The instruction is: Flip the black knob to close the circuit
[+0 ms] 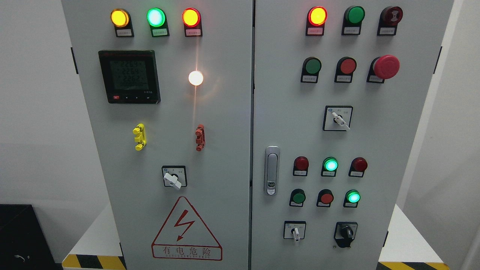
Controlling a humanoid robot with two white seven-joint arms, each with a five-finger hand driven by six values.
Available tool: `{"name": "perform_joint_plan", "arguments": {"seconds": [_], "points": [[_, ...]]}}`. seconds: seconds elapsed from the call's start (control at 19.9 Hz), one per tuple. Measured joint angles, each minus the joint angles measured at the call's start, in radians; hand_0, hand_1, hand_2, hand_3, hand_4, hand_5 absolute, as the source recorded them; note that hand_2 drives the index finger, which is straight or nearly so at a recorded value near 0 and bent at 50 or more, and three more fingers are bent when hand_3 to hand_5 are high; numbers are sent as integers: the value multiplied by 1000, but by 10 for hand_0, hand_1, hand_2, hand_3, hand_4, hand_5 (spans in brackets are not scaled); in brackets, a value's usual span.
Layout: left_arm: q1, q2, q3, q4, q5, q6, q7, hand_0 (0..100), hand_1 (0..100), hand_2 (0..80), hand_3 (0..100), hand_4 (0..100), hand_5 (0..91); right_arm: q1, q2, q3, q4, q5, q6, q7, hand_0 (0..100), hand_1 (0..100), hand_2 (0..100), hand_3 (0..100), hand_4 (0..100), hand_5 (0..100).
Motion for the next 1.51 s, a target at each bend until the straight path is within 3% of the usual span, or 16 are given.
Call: {"name": "perform_joint_plan", "arguments": {"seconds": [0.25,0.6,0.85,1.2,1.51], "points": [[0,0,0,0,0,0,0,120,556,0,0,0,0,-3,3,-16,-138,44,29,34,0,50,646,826,712,611],[0,0,0,0,0,0,0,120,556,0,0,0,0,-8,7,-25,-312,133,96,40,0,0,833,993,855,831],[0,0,0,0,0,0,0,120,556,0,0,0,0,-28,10,-25,-406,219,140,43,0,0,919,1000,948,955],[0,0,0,0,0,0,0,120,556,0,0,0,0,-93,16,-26,-483,294,172,41,0,0,932,1000,967,980],[0,0,0,0,0,0,0,120,556,0,0,0,0,-151,19,-21,-515,345,203,70,0,0,937,1000,970,987]]}}
